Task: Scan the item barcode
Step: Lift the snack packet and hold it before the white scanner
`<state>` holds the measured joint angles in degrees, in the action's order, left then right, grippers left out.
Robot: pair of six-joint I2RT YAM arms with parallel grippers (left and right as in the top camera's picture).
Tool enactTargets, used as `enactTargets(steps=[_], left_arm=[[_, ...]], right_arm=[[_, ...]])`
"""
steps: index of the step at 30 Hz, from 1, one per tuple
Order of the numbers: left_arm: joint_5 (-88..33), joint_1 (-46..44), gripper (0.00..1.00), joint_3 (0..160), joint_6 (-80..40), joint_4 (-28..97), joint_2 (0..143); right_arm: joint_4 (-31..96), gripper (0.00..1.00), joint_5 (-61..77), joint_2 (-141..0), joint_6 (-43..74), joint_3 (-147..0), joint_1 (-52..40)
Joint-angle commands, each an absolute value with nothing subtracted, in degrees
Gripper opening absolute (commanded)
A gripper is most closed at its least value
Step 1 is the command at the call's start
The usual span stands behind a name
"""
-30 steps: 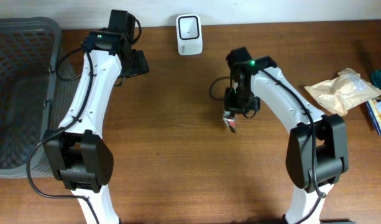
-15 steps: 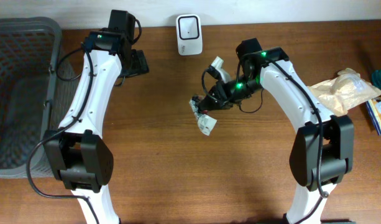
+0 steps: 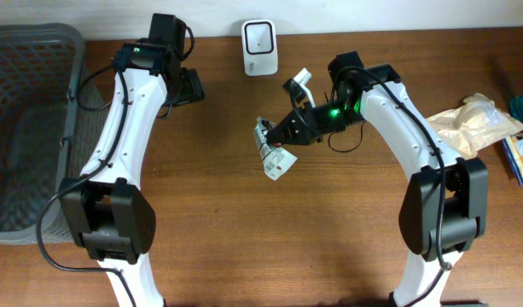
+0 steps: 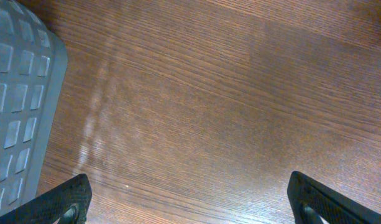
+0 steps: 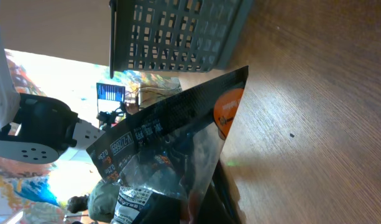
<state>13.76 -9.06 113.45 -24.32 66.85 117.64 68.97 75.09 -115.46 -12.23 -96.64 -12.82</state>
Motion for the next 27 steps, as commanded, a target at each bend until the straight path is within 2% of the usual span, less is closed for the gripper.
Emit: enactTargets(steps=[1,2,6,10,21,24,27], left_arm=[[13.96,-9.37,0.99,113.49,-25.04,66.94,118.56],[13.96,-9.37,0.99,113.49,-25.04,66.94,118.56],[13.96,-9.37,0.99,113.49,-25.04,66.94,118.54],[13.96,-9.37,0.99,113.49,-25.04,66.96,118.56],[13.96,-9.37,0.99,113.49,-25.04,66.94,118.56],[13.96,-9.37,0.99,113.49,-25.04,66.94,118.54],[13.96,-9.37,0.99,113.49,-25.04,66.94,118.54]], right_arm=[[67.94,0.04,75.09,-115.48,-13.02,-97.82,-12.56],[67.26,0.04,71.75,-115.48,-11.11,-97.82,-12.56],[62.3,0.04,41.28,-115.48,10.17,-97.82,-12.91],[57.67,0.04,20.71,-115.48,20.32,-97.84,-13.89],[24.43,0.04,17.26,-115.9,28.23,-98.65,-14.72],[18.57,0.04,16.99,-117.97,28.21,-102.89,-14.83],[18.28,0.04,11.68,-122.32,28.12,-110.1,-15.84]])
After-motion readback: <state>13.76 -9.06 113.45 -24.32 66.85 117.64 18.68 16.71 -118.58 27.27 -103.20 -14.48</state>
